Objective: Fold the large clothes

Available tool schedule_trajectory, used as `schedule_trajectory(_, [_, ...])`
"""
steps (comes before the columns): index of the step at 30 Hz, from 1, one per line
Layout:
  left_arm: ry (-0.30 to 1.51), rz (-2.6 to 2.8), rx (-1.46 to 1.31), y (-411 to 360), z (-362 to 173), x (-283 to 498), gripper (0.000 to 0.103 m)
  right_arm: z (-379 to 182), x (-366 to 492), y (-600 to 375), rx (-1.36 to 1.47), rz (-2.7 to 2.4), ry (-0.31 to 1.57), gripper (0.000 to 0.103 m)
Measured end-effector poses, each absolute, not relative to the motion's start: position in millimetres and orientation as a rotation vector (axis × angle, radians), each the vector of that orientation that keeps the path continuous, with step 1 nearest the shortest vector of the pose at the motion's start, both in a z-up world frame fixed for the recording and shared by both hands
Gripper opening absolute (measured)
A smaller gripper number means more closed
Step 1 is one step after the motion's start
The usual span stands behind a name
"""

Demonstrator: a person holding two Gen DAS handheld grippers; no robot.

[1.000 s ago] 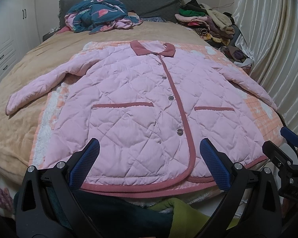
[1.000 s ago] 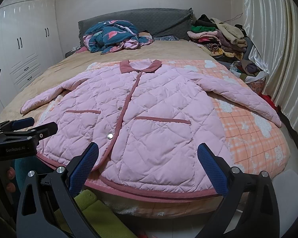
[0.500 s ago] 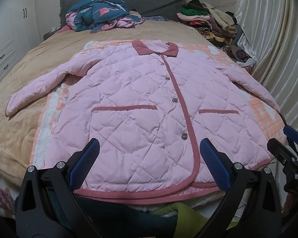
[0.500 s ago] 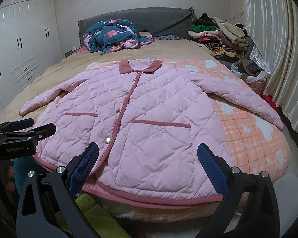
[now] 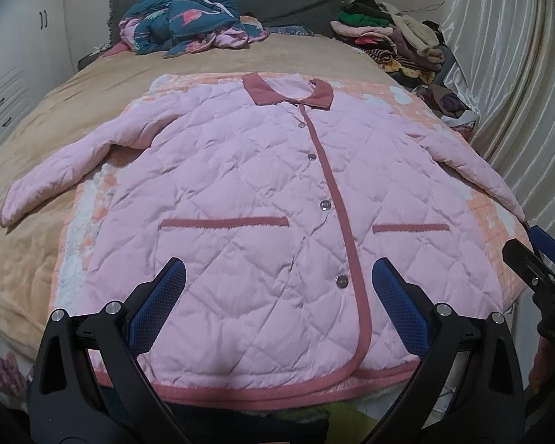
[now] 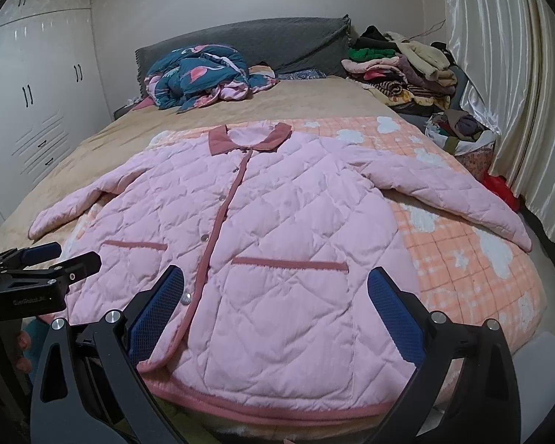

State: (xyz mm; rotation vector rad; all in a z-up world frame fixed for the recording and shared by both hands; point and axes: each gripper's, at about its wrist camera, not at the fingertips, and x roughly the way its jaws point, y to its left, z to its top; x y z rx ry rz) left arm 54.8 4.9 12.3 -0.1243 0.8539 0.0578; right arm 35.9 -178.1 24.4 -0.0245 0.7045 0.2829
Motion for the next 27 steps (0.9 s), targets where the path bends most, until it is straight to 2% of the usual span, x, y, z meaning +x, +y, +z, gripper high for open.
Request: schedule_trajectory(27, [0.830, 0.007, -0.101, -24, 39, 139, 0.095, 37, 110, -210, 0.050, 0.179, 0.651, 0.099])
